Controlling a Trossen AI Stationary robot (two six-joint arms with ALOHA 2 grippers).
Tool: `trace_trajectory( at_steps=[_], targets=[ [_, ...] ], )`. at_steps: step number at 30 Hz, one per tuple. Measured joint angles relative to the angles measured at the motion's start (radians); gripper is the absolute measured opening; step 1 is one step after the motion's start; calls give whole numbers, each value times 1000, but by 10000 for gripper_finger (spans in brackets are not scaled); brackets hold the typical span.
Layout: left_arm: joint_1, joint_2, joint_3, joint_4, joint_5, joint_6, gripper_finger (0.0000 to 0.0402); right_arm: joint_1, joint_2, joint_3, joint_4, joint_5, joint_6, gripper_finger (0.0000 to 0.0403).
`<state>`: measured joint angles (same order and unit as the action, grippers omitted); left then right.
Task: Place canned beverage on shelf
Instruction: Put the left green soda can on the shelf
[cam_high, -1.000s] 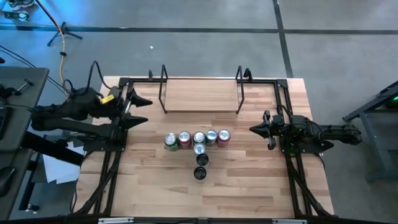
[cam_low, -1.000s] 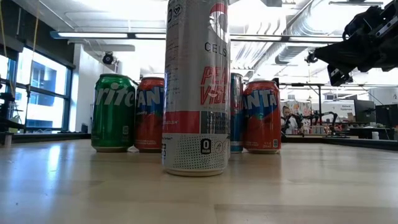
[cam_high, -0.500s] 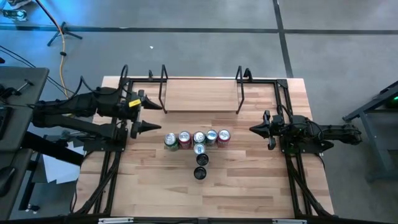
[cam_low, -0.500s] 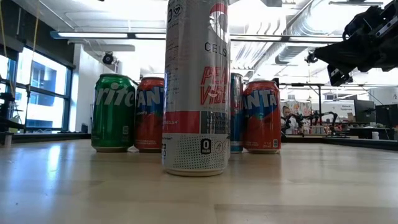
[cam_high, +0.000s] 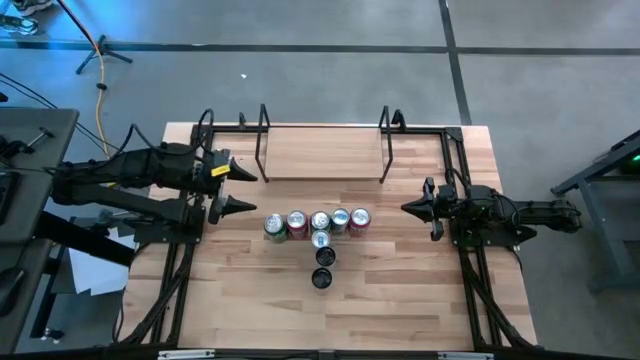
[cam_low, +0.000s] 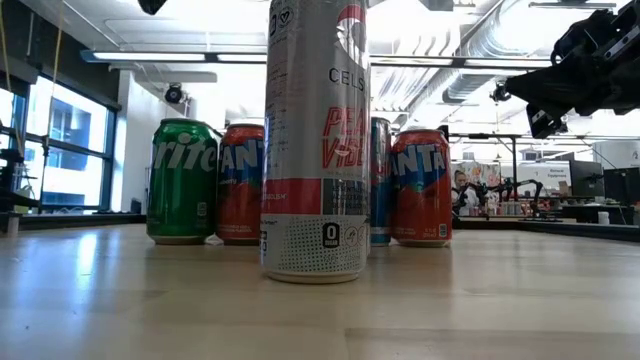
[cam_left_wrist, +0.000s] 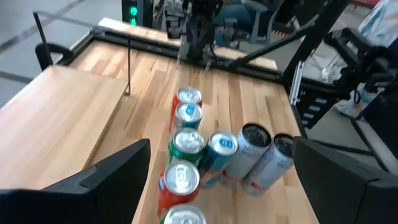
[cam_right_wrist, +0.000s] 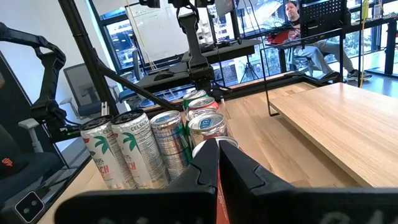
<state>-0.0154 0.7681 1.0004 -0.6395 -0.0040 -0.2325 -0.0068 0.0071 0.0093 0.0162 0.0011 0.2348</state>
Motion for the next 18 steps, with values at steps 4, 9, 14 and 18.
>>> trace_trajectory(
  at_steps=[4, 9, 14, 18],
  targets=[
    [0, 0, 0, -60, 0, 0, 349, 0, 0, 0, 0, 0, 0, 0],
    [0, 0, 0, -147, 0, 0, 349, 0, 0, 0, 0, 0, 0, 0],
    [0, 0, -18, -170, 6, 7, 349, 0, 0, 0, 0, 0, 0, 0],
    [0, -1, -59, -143, 36, 26, 349, 0, 0, 0, 0, 0, 0, 0]
  ],
)
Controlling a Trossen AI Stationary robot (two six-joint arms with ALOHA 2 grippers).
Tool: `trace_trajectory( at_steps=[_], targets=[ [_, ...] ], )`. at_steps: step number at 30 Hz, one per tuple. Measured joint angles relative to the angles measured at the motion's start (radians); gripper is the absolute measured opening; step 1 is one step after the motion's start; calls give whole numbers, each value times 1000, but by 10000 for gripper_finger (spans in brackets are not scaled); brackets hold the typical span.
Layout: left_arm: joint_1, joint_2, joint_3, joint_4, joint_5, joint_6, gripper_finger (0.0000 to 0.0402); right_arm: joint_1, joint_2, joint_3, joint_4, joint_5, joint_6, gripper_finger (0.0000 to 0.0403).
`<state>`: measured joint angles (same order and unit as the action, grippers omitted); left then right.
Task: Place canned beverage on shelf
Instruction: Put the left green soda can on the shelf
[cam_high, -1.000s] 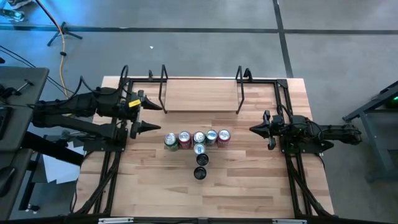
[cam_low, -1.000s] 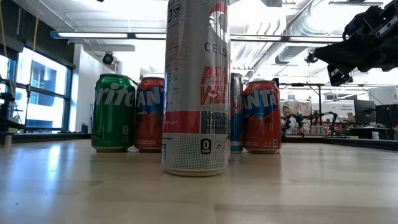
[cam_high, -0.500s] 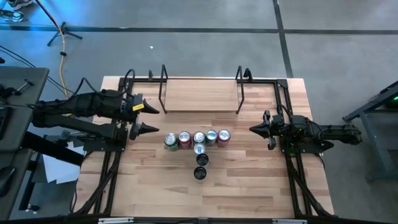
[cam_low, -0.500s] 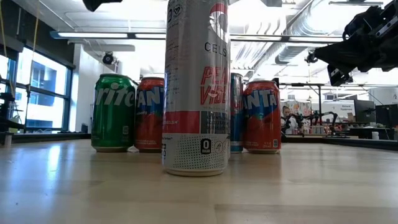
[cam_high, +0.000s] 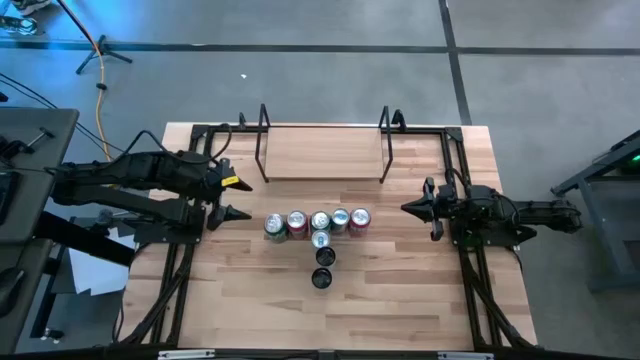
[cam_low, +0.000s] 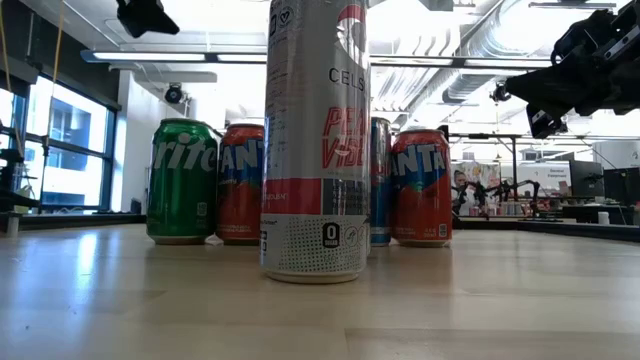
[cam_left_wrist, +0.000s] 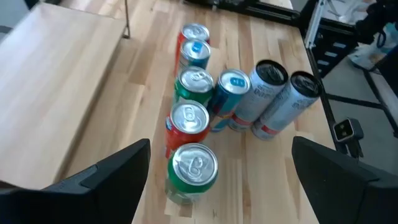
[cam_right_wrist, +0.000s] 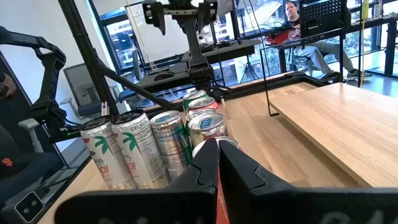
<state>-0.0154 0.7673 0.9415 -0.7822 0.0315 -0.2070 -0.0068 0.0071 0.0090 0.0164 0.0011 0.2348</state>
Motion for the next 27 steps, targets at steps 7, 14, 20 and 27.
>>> trace_trajectory(
  at_steps=[7, 14, 20, 27],
  targets=[
    [-1, -38, -162, 187, 77, -82, 349, 0, 0, 0, 0, 0, 0, 0],
    [-1, -21, -257, 227, -8, -114, 349, 0, 0, 0, 0, 0, 0, 0],
    [-1, 70, -258, 262, -21, -64, 349, 0, 0, 0, 0, 0, 0, 0],
    [-48, 231, -258, 292, -22, -53, 349, 0, -1, 0, 0, 0, 0, 0]
  ],
)
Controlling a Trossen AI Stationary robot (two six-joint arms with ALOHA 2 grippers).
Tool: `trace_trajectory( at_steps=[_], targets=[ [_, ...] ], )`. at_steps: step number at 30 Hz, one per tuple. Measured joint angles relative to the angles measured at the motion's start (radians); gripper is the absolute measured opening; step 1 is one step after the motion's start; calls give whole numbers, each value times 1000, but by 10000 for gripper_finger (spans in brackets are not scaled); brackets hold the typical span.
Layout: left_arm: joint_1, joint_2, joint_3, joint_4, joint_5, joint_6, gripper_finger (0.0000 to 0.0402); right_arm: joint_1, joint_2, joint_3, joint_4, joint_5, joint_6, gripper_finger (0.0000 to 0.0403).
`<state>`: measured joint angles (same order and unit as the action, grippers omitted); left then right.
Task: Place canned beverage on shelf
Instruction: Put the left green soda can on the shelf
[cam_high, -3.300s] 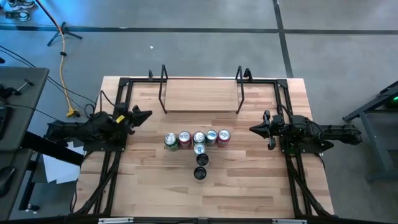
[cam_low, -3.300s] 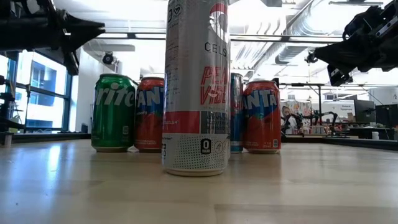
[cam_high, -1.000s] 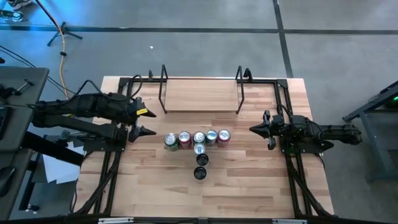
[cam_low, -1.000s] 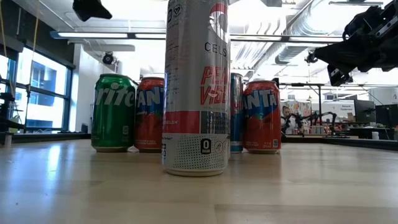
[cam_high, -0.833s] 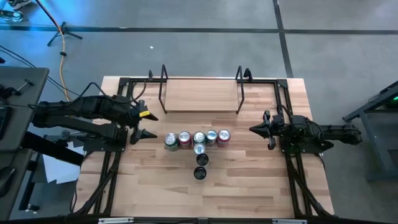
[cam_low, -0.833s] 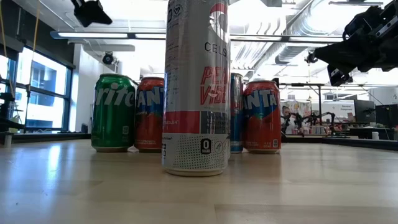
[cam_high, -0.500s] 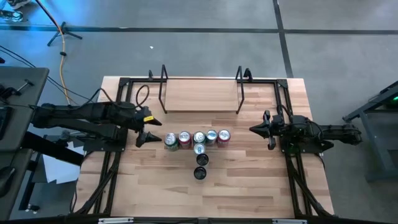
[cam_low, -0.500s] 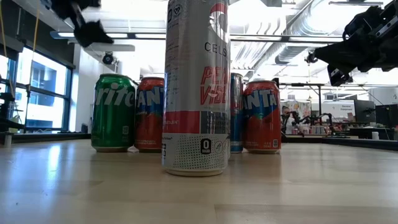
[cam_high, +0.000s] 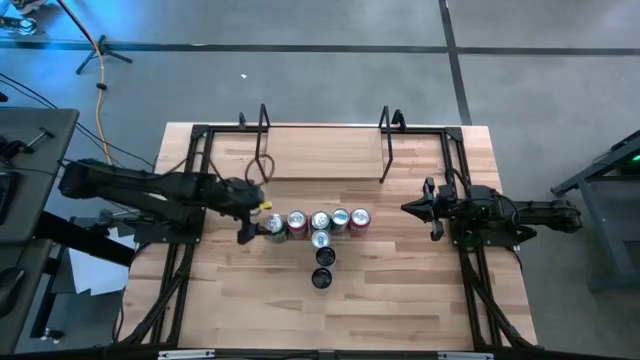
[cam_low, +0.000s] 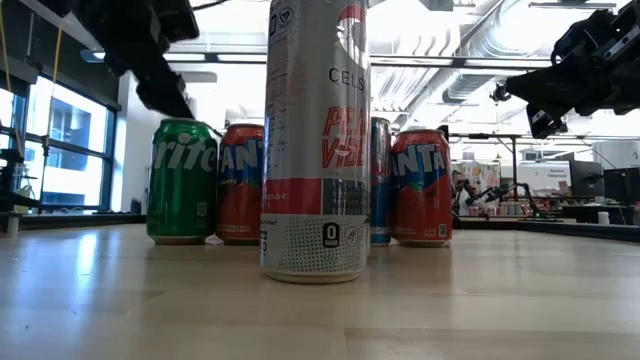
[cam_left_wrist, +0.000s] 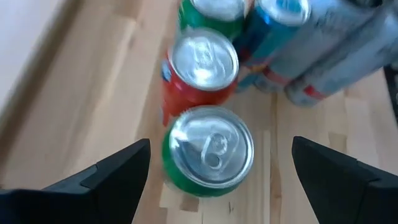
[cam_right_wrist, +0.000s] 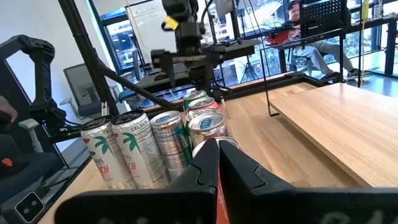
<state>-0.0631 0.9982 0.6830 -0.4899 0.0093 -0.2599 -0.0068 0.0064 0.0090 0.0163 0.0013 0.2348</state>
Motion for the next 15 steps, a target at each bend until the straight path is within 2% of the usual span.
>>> trace_trajectory(
  at_steps=[3, 7, 9, 15],
  targets=[
    [-33, 54, 0, 29, -30, 1, 349, 0, 0, 0, 0, 0, 0, 0],
    [-69, 114, 0, 41, -191, 10, 349, 0, 0, 0, 0, 0, 0, 0],
    [-78, 136, 1, 48, -228, 10, 349, 0, 0, 0, 0, 0, 0, 0],
    [-78, 194, 0, 54, -177, 10, 349, 0, 0, 0, 0, 0, 0, 0]
  ],
)
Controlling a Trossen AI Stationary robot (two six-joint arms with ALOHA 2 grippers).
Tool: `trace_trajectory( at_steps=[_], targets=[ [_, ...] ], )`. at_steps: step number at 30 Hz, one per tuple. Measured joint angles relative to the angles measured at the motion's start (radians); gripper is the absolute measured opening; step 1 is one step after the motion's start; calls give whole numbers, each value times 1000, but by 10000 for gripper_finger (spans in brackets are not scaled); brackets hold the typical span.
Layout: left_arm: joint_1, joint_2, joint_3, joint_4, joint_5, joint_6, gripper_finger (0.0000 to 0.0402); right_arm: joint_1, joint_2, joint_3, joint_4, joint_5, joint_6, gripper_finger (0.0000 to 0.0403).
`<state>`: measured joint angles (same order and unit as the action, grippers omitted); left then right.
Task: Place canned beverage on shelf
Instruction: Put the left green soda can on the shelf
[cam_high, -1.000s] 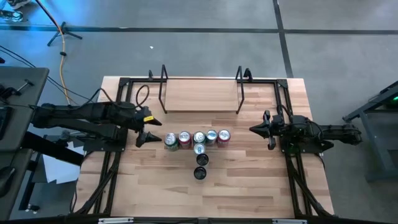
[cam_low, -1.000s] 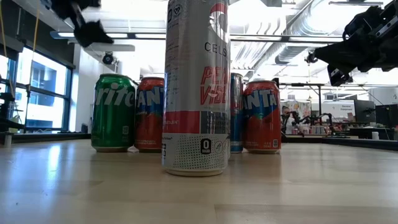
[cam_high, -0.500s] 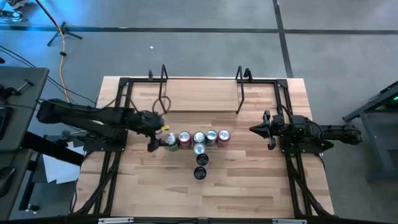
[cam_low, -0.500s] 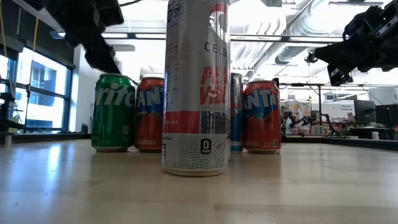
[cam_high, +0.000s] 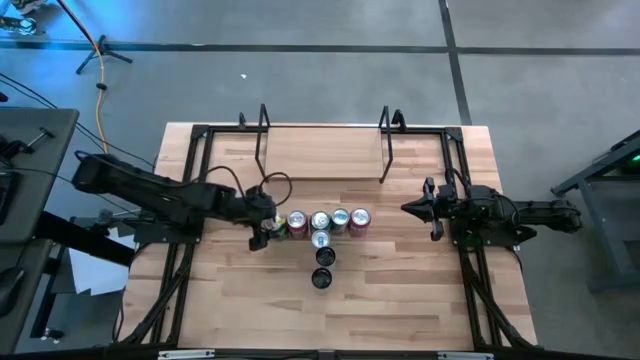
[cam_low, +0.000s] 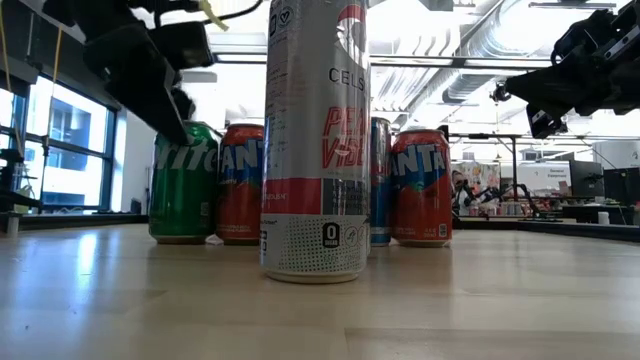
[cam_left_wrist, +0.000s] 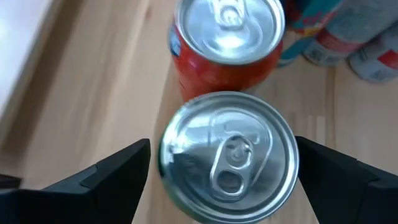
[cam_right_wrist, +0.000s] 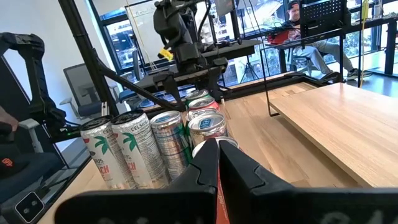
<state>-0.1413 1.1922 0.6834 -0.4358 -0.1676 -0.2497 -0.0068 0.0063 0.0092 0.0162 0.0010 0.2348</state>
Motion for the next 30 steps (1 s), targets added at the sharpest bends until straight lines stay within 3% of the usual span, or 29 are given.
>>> trace_trajectory(
  at_steps=[6, 14, 17, 24, 30],
  targets=[
    [0, 28, 0, 3, 8, 9, 335, 0, 0, 0, 0, 0, 0, 0],
    [0, 18, 0, -5, 9, 18, 228, 0, 0, 0, 0, 0, 0, 0],
    [1, -12, 16, -78, 34, 19, 228, 0, 0, 0, 0, 0, 0, 0],
    [5, -156, 192, -320, 51, 52, 228, 0, 0, 0, 0, 0, 0, 0],
    [70, -196, 401, -318, -52, 52, 228, 0, 0, 0, 0, 0, 0, 0]
  ],
)
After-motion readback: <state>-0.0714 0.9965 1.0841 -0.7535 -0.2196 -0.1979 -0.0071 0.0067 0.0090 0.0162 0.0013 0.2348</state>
